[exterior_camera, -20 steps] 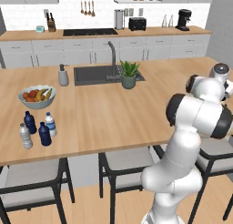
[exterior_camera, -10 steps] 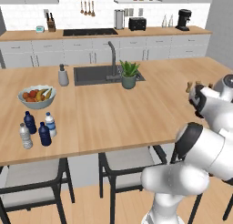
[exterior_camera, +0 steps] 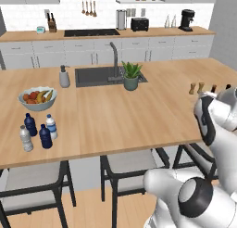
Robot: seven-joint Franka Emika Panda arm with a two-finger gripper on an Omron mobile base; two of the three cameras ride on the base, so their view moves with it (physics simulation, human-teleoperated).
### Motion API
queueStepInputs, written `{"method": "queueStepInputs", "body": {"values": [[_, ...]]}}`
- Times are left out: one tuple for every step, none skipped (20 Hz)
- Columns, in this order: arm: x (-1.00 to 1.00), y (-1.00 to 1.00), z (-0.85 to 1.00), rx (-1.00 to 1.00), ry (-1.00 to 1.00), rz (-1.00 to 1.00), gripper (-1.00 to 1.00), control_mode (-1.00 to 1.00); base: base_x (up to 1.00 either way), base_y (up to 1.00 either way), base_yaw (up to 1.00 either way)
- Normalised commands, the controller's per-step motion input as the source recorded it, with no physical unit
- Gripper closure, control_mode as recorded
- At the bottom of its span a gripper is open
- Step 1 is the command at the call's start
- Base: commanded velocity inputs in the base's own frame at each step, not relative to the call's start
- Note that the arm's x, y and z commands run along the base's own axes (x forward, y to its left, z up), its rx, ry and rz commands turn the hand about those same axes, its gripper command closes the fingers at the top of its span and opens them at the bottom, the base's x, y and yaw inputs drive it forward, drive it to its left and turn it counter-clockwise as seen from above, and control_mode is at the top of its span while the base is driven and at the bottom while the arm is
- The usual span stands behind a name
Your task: Move the plastic bottles in the middle to the plastics group, and the glass bottles in the middle to the glass group.
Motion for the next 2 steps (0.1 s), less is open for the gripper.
{"method": "queueStepInputs", "body": {"values": [[-0.73, 0.0, 0.27, 0.0, -0.05, 0.15, -1.0, -1.0, 0.0, 0.0, 0.0], [-0.53, 0.01, 0.0, 0.0, 0.0, 0.07, -1.0, -1.0, 0.0, 0.0, 0.0]]}}
